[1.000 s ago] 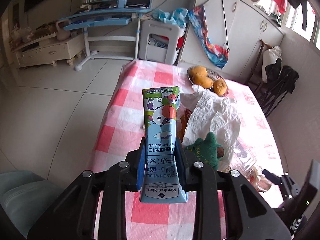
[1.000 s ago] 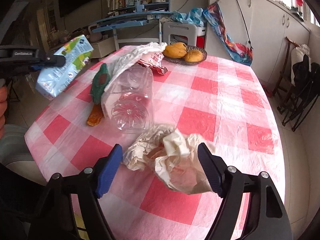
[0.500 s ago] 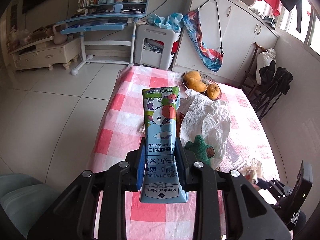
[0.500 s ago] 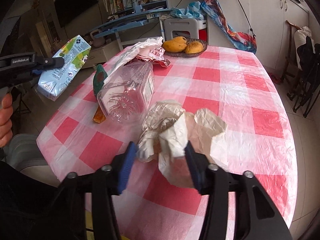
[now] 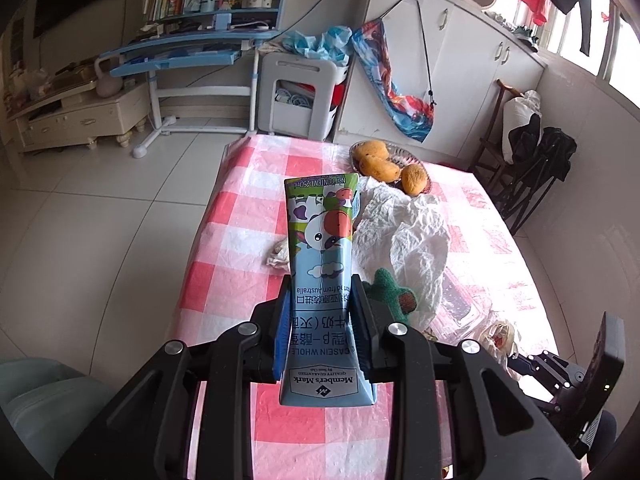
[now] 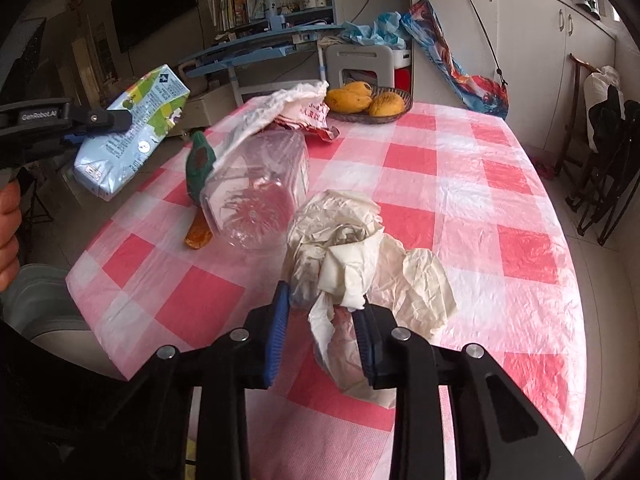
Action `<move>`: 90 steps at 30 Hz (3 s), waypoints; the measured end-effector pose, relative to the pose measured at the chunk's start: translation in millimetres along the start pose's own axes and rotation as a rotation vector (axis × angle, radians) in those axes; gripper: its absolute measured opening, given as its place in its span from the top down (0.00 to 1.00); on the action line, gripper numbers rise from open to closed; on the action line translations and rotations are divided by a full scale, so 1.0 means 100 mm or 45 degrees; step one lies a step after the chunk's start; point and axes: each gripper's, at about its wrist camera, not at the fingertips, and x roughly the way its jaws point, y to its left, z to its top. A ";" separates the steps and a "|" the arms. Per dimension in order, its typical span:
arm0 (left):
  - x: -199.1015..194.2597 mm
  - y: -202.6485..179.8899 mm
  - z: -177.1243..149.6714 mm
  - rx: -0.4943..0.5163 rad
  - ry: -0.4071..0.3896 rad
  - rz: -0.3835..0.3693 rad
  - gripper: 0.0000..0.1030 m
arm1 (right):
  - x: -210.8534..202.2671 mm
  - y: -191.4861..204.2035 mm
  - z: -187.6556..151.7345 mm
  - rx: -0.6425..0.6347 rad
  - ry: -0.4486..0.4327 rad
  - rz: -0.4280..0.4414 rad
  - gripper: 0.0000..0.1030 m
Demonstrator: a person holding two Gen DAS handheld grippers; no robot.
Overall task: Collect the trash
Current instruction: 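Lift the carton with the left gripper while the right gripper grasps the crumpled paper, then drop the paper and the carton into the yellow basin with both grippers, then reach the left gripper to the green plush toy and grasp it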
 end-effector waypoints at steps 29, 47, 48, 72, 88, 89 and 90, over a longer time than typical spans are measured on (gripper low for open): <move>-0.74 0.05 -1.00 -0.041 0.014 -0.058 0.75 | -0.60 1.51 -1.09 -0.823 0.351 0.556 0.39; -0.69 -0.34 -1.91 -0.012 0.345 -0.096 0.74 | -0.80 0.92 -0.66 -0.452 0.065 0.265 0.18; -0.64 -0.38 -2.01 -0.011 0.397 -0.096 0.74 | -0.80 0.88 -0.63 -0.432 0.056 0.245 0.17; -0.76 -0.38 -1.78 0.030 0.232 0.135 0.36 | -0.73 0.87 -0.74 -0.535 0.089 0.079 0.13; -0.81 -0.38 -1.40 0.106 0.079 0.212 0.27 | -0.69 1.10 -0.79 -0.673 0.060 0.091 0.13; -0.79 -0.36 -1.36 0.101 0.073 0.214 0.25 | -0.69 1.12 -0.79 -0.683 0.056 0.087 0.13; -0.78 -0.35 -1.31 0.095 0.066 0.216 0.25 | -0.69 1.13 -0.79 -0.690 0.050 0.085 0.13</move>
